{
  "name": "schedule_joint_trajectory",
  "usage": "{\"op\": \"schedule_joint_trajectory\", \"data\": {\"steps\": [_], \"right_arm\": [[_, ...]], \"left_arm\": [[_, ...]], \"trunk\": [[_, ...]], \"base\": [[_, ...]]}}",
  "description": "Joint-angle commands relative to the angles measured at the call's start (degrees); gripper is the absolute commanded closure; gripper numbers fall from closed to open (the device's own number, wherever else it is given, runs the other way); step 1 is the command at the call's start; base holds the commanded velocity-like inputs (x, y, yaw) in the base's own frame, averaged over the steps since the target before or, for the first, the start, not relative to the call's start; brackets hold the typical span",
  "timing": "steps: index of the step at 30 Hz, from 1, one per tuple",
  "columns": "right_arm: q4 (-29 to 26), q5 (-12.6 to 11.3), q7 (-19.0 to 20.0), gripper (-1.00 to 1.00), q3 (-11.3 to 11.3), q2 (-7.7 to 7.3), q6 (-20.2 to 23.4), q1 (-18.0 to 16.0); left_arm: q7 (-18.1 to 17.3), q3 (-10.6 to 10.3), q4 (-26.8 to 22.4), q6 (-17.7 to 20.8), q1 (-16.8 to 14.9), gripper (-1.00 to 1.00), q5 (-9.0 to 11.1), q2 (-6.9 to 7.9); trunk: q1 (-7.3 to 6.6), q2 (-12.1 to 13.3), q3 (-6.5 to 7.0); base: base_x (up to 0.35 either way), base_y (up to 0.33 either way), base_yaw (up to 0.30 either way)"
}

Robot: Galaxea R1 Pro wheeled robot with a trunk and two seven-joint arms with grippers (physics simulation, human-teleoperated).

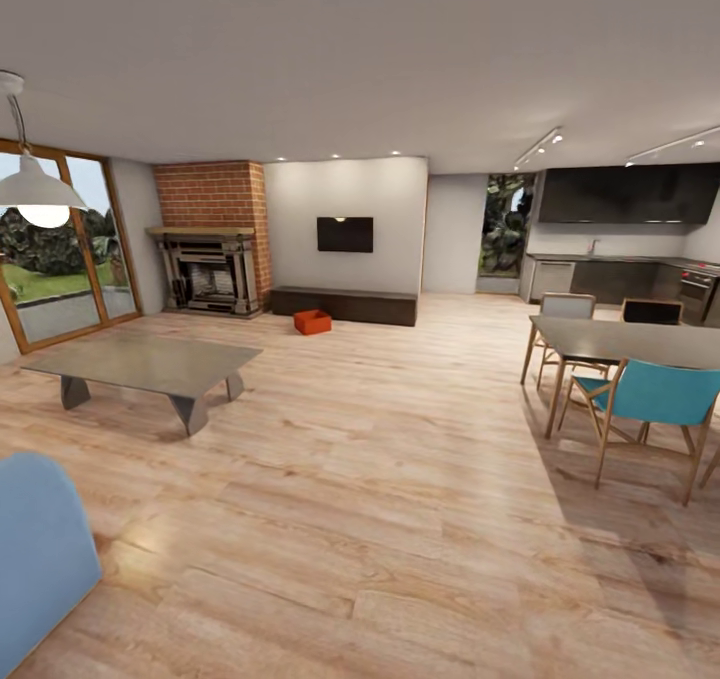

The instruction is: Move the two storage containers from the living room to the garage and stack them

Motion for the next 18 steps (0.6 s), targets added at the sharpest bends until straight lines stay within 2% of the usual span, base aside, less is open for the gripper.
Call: {"op": "schedule_joint_trajectory", "data": {"steps": [1,18], "right_arm": [[0.2,-0.4,-0.1,-1.0,0.5,0.02,-0.3,-0.1],[0.2,-0.4,-0.1,-1.0,0.5,0.02,-0.3,-0.1]], "left_arm": [[0.1,-0.3,0.0,-0.2,0.0,-1.0,0.4,-0.01],[0.1,-0.3,0.0,-0.2,0.0,-1.0,0.5,-0.01]], "trunk": [[0.04,-0.1,-0.08],[0.04,-0.1,-0.08]], "base": [[0.322,0.0,0.0],[0.322,0.0,0.0]]}}
